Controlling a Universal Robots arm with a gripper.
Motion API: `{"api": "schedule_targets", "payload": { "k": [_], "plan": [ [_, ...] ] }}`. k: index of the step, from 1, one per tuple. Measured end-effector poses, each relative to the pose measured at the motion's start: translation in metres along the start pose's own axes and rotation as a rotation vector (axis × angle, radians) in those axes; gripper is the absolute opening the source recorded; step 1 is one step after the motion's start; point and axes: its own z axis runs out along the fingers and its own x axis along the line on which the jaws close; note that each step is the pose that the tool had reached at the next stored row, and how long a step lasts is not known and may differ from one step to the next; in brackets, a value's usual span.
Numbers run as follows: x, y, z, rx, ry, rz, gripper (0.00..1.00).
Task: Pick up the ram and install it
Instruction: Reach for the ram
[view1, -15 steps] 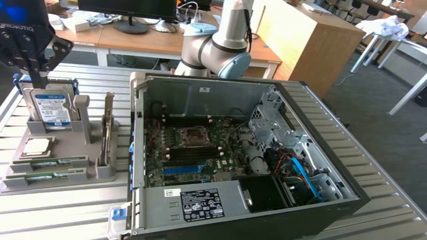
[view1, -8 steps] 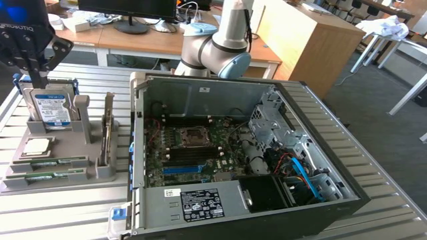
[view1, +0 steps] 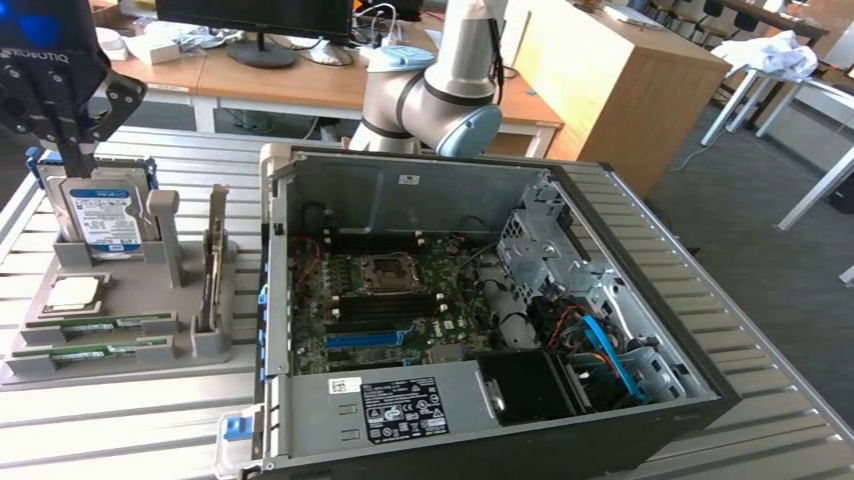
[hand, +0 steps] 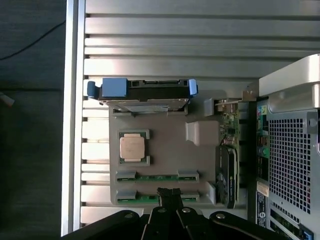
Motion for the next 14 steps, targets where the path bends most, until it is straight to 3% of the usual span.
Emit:
{"api": "schedule_targets", "payload": {
  "k": [14],
  "plan": [
    [0.0000, -0.0012, 0.0007, 0.0001, 0.0011, -0.019, 0.10]
  ]
}}
